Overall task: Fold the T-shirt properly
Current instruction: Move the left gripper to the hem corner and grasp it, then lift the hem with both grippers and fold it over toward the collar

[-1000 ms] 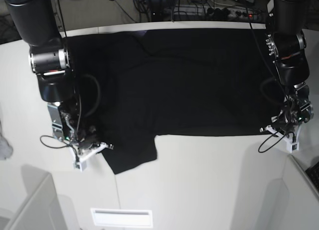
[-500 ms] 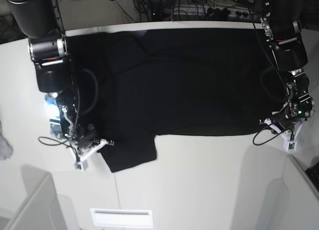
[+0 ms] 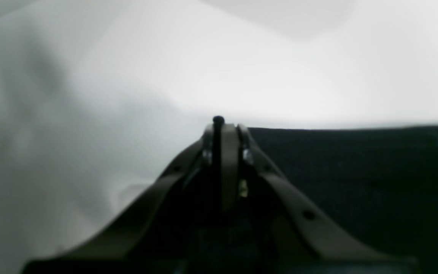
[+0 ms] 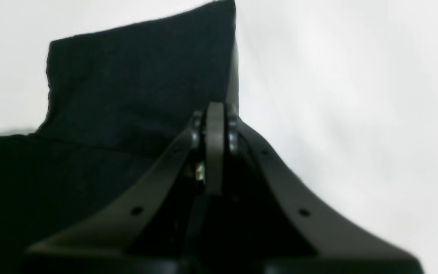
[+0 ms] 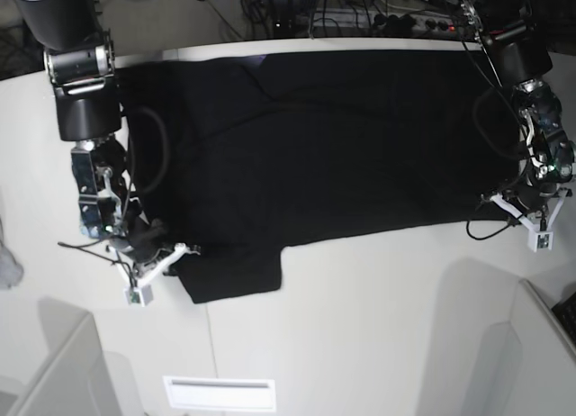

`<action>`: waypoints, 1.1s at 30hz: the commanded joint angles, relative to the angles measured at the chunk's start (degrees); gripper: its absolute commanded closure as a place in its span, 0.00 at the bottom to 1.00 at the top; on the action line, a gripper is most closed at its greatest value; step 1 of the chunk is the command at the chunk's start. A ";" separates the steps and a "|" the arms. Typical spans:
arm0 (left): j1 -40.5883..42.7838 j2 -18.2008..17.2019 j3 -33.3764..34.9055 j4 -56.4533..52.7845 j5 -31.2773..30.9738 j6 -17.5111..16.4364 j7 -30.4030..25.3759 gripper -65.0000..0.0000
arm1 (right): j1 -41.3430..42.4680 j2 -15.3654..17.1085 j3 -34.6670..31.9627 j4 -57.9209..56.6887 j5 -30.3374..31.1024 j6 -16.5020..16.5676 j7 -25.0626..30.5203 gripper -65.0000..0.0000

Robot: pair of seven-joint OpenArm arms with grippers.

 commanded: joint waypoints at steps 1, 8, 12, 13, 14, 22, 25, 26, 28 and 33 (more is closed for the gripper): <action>0.13 -0.65 -0.32 3.11 -0.48 -0.20 -0.92 1.00 | 0.42 0.56 2.09 2.60 0.43 0.27 0.69 1.00; 6.02 0.84 -0.32 15.06 -0.48 -0.20 -0.40 1.00 | -3.27 0.29 7.71 9.19 0.35 0.27 -4.32 1.00; 7.43 1.72 -0.32 20.95 -0.48 -0.28 4.88 1.00 | -5.56 0.47 9.91 12.27 0.35 0.27 -6.08 1.00; 7.95 2.16 -0.49 22.45 -0.48 -0.28 5.67 1.00 | -6.17 0.47 10.70 12.97 0.35 0.27 -6.35 1.00; 8.57 2.43 -1.20 24.20 -0.48 -0.28 6.37 1.00 | -6.79 0.47 11.49 13.67 0.35 0.27 -6.79 1.00; 11.47 4.97 -6.03 31.33 -2.15 -6.17 11.56 1.00 | -10.66 0.47 15.10 19.21 0.35 0.27 -10.30 1.00; 13.40 5.15 -8.49 32.03 -3.99 -6.70 11.74 1.00 | -11.98 0.47 16.50 21.23 0.52 0.27 -11.71 1.00; 13.84 4.89 -9.02 32.03 -4.78 -6.79 11.74 1.00 | -12.42 0.38 16.86 21.85 0.43 0.27 -12.24 1.00; 14.81 4.89 -9.99 32.12 -6.54 -6.97 11.74 1.00 | -13.56 0.38 17.82 23.52 0.61 0.27 -13.29 1.00; 18.42 4.62 -13.77 32.47 -12.26 -6.97 11.74 1.00 | -16.64 0.12 19.40 27.65 0.61 0.27 -14.61 1.00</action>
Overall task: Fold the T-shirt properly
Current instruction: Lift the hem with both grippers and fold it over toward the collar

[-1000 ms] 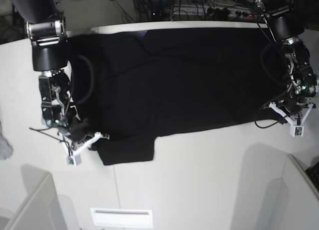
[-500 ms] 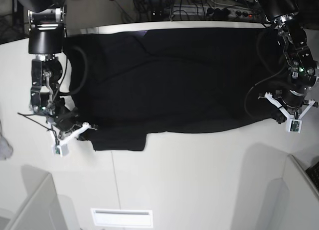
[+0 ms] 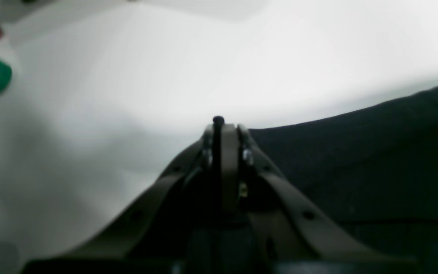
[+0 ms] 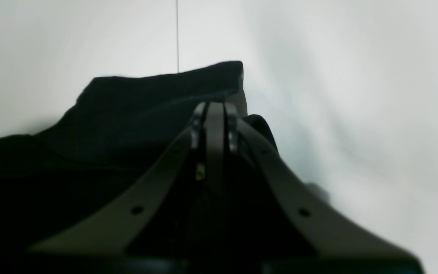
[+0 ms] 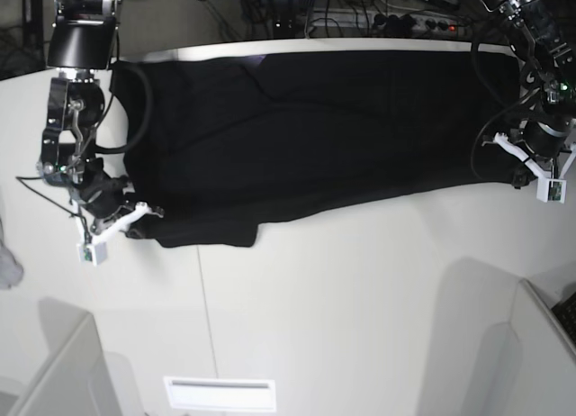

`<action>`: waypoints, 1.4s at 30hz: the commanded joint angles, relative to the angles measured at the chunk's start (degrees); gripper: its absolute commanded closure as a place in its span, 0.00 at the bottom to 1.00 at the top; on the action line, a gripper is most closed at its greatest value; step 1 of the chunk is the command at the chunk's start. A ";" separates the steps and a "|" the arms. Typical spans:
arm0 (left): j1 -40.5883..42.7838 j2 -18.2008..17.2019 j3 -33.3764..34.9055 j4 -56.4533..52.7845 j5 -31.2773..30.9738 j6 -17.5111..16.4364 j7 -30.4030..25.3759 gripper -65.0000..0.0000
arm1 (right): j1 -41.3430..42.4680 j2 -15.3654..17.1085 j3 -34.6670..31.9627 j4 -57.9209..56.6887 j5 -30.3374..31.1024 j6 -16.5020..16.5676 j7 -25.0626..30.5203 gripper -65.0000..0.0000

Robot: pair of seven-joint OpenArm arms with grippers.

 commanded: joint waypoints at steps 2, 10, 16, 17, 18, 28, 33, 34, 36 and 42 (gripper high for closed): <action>1.02 -1.78 -1.25 2.18 -1.88 0.12 -0.96 1.00 | -0.10 0.64 0.41 2.19 0.52 0.14 0.84 1.00; 3.93 -2.58 -1.51 2.62 -3.91 0.12 -0.96 1.00 | -5.28 0.55 0.41 8.26 0.52 0.14 0.84 1.00; 4.89 -2.66 -1.51 3.06 -3.91 0.12 -0.96 1.00 | -9.24 0.55 0.50 12.30 0.61 0.14 0.84 1.00; 5.07 -2.93 -1.51 3.06 -3.91 0.12 -0.96 1.00 | -9.94 0.55 0.50 12.92 0.61 0.14 0.84 1.00; 5.16 -3.28 -1.51 3.06 -3.91 0.12 -0.96 1.00 | -10.47 0.55 0.50 13.45 0.61 0.14 0.84 1.00; 5.07 -4.07 -5.91 3.15 -3.99 -0.06 -0.96 1.00 | -11.79 -1.47 5.07 20.04 0.61 0.05 -6.63 1.00; 6.47 -4.07 -7.14 3.41 -3.91 -3.58 -0.96 1.00 | -11.96 -2.35 7.53 22.77 0.61 0.14 -11.03 1.00; 7.00 -4.07 -7.22 3.50 -3.91 -3.58 -0.96 1.00 | -12.14 -2.44 7.53 22.94 0.61 0.14 -11.38 1.00; 7.79 -3.98 -7.31 3.50 -3.91 -3.66 -0.96 1.00 | -13.37 -2.44 7.44 22.94 0.61 0.14 -11.20 1.00; 13.33 -3.98 -7.49 3.85 -3.91 -3.93 -0.96 1.00 | -14.51 -2.44 7.62 22.94 0.61 0.14 -11.46 1.00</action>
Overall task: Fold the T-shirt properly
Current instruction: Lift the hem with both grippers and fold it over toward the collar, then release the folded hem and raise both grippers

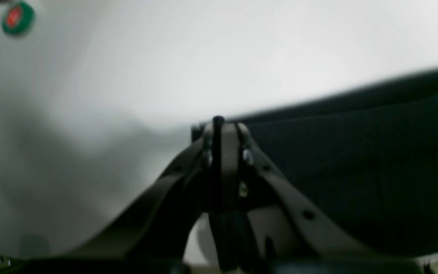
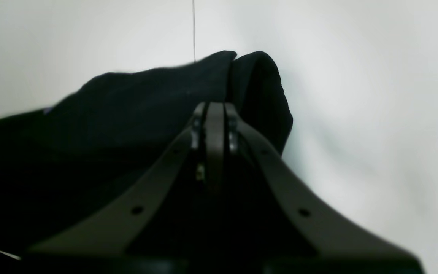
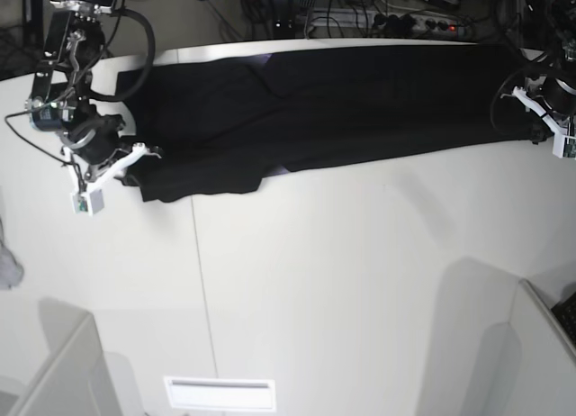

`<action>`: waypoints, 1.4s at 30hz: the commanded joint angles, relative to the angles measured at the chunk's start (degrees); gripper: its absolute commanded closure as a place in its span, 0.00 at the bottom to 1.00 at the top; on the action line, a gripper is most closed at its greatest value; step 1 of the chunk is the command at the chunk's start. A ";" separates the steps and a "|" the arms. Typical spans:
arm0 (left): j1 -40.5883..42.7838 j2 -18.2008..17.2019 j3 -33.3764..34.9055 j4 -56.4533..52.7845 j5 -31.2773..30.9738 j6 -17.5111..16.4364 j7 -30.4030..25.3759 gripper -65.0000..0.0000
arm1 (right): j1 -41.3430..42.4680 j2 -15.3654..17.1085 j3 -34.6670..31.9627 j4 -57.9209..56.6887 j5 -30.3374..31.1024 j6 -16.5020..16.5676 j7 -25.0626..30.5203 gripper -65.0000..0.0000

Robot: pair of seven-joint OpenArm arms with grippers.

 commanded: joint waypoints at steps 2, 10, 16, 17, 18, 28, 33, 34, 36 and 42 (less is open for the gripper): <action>1.38 -1.05 -0.52 1.23 -0.06 0.12 -0.90 1.00 | 0.21 0.60 0.47 1.08 0.59 0.14 1.39 1.00; 4.11 -1.14 -1.75 1.23 -0.06 0.12 -1.07 1.00 | -3.48 0.52 0.56 4.25 0.68 0.14 1.12 1.00; 6.57 -1.14 -2.54 1.31 -0.06 0.12 -0.99 1.00 | -7.26 0.52 0.56 4.25 1.03 0.14 1.12 1.00; 6.92 -1.14 -2.45 1.23 -0.06 0.12 -0.99 1.00 | -8.14 0.52 0.56 4.25 2.08 0.14 1.21 1.00; 7.19 -1.14 -2.45 1.23 -0.06 0.12 -0.99 1.00 | -8.75 0.52 0.65 4.25 3.31 0.14 1.21 1.00; 8.94 -3.34 -2.19 1.14 0.47 0.12 -1.07 1.00 | -11.92 1.22 6.10 4.25 12.63 0.14 1.04 1.00; 9.56 -3.34 -2.10 1.05 0.47 0.12 -1.07 1.00 | -14.56 -0.45 5.57 3.99 12.63 0.14 1.12 1.00; 9.65 -3.34 -2.10 1.05 0.47 0.12 -1.07 1.00 | -15.17 -1.33 5.48 3.99 12.55 0.14 1.30 1.00; 9.65 -3.25 -2.10 1.05 0.47 0.12 -1.07 1.00 | -16.14 -1.95 5.22 3.99 12.55 0.14 1.56 1.00; 9.65 -3.25 -2.10 0.96 0.47 0.12 -1.07 1.00 | -16.58 -2.03 5.57 3.81 12.55 0.14 1.12 1.00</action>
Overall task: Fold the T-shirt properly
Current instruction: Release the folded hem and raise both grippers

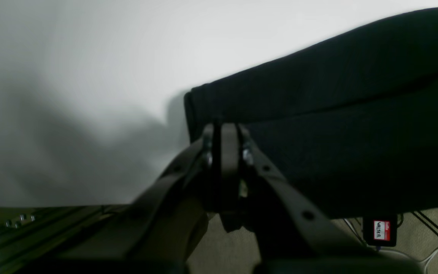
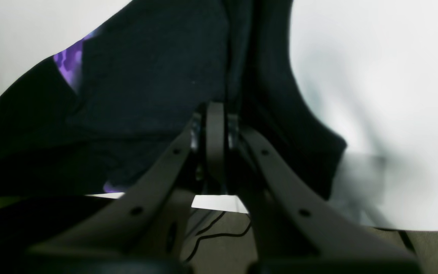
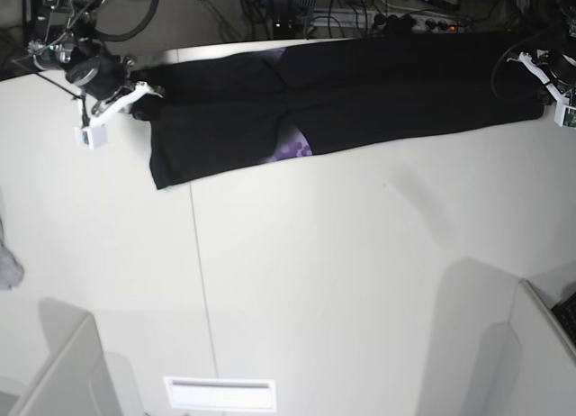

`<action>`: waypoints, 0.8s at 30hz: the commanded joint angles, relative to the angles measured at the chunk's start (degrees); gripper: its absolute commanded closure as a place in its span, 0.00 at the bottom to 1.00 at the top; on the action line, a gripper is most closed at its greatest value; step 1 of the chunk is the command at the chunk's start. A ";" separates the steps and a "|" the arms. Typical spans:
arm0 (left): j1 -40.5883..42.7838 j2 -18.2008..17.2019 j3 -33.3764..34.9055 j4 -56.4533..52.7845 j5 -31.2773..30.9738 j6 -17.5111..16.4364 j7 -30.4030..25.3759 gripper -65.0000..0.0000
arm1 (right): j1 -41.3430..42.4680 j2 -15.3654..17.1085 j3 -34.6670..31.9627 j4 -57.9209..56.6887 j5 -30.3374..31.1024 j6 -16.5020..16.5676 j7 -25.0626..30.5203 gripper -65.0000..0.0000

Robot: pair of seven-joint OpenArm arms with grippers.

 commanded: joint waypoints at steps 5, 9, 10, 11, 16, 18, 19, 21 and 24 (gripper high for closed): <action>0.49 -0.89 -0.50 0.68 -0.14 0.29 -0.64 1.00 | -0.03 0.66 0.68 0.73 0.68 0.03 0.80 1.00; 0.49 -0.89 -0.94 0.68 -0.14 0.29 -0.64 0.93 | -0.03 0.66 0.77 0.73 0.68 0.03 0.80 1.00; 0.49 -0.89 -0.94 0.68 -0.14 0.29 -0.64 0.83 | -0.03 0.66 1.20 0.73 0.68 0.03 0.80 0.96; 0.58 -0.89 -0.94 0.68 -0.14 0.29 -0.64 0.71 | -0.03 0.66 1.91 0.73 0.68 0.03 0.80 0.86; 0.58 -0.89 -1.03 0.68 -0.14 0.29 -0.64 0.28 | -0.12 0.66 5.69 0.73 0.68 0.03 1.15 0.55; 0.58 -0.89 -1.03 0.77 -0.14 0.29 -0.64 0.27 | -0.12 0.66 7.09 0.82 0.68 0.03 1.15 0.58; 0.58 -0.89 -1.03 0.77 -0.41 0.29 -0.64 0.27 | -0.12 0.66 7.27 0.90 0.68 0.21 1.15 0.60; 0.58 -0.89 -1.03 0.85 -0.58 0.29 -0.64 0.32 | -0.12 0.66 6.92 1.08 0.85 0.38 1.15 0.65; 0.14 -0.10 -0.68 0.77 -0.58 0.29 -0.64 0.51 | 0.06 0.66 3.93 1.17 0.94 1.88 1.32 0.80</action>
